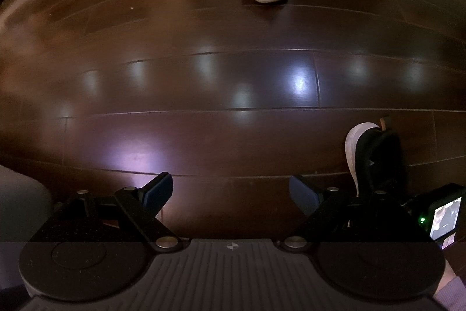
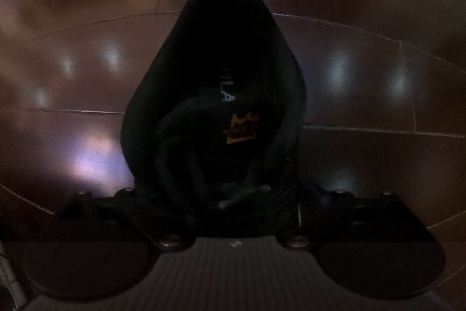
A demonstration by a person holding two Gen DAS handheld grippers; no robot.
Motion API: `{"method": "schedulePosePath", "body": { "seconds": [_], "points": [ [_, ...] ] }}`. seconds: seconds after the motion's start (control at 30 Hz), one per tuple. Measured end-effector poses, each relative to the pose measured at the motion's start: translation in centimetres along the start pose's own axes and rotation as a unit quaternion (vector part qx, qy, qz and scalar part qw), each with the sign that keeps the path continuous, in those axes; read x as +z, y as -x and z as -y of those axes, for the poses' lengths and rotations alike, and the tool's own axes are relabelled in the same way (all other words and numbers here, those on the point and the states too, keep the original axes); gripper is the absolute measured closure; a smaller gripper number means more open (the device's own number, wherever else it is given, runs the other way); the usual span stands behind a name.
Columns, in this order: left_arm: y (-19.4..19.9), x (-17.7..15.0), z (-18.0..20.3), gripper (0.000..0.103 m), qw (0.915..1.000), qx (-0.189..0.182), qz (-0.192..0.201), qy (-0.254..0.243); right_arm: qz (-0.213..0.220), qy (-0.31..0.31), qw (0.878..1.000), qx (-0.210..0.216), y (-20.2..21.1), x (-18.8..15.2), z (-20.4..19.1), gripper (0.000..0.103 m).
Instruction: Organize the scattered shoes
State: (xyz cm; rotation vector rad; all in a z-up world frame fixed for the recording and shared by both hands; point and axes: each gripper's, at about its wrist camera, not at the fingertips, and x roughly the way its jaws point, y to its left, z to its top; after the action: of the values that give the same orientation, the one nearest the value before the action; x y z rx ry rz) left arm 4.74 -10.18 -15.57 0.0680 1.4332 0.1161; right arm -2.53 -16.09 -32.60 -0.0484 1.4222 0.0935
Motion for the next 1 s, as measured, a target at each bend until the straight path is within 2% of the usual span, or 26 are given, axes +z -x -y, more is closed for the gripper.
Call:
{"method": "schedulePosePath", "body": {
  "seconds": [0.03, 0.1, 0.13, 0.17, 0.27, 0.5, 0.8, 1.0],
  "points": [
    [0.1, 0.0, 0.0, 0.012, 1.0, -0.002, -0.001, 0.0, 0.003, 0.001, 1.0, -0.005, 1.0, -1.5, 1.6, 0.018],
    [0.2, -0.1, -0.2, 0.012, 1.0, -0.004, 0.0, 0.0, 0.006, 0.001, 1.0, -0.012, 0.0, -0.5, 1.4, 0.02],
    [0.3, -0.2, -0.2, 0.012, 1.0, -0.004, 0.001, 0.0, 0.009, -0.001, 1.0, -0.018, 0.2, -0.4, 0.7, 0.022],
    [0.4, -0.2, -0.3, 0.012, 1.0, -0.004, 0.002, 0.001, 0.012, -0.001, 1.0, -0.02, 0.6, -0.8, 0.1, 0.028],
    [0.4, -0.2, -0.7, 0.012, 1.0, -0.005, 0.001, 0.006, 0.019, -0.008, 0.999, -0.028, 1.6, -0.4, -2.0, 0.032],
    [0.6, -0.2, -2.3, 0.012, 0.9997, -0.008, 0.003, 0.021, 0.019, -0.03, 0.999, -0.014, 2.0, 0.6, -6.2, 0.034],
    [0.7, 0.3, -5.6, 0.012, 0.9987, -0.018, 0.005, 0.046, 0.021, -0.032, 0.999, 0.006, 1.3, 4.5, -13.7, 0.035],
    [0.3, 1.0, -9.0, 0.012, 0.9972, -0.009, 0.009, 0.074, 0.025, -0.014, 0.999, 0.016, 1.1, 7.3, -19.0, 0.035]
  ]
}}
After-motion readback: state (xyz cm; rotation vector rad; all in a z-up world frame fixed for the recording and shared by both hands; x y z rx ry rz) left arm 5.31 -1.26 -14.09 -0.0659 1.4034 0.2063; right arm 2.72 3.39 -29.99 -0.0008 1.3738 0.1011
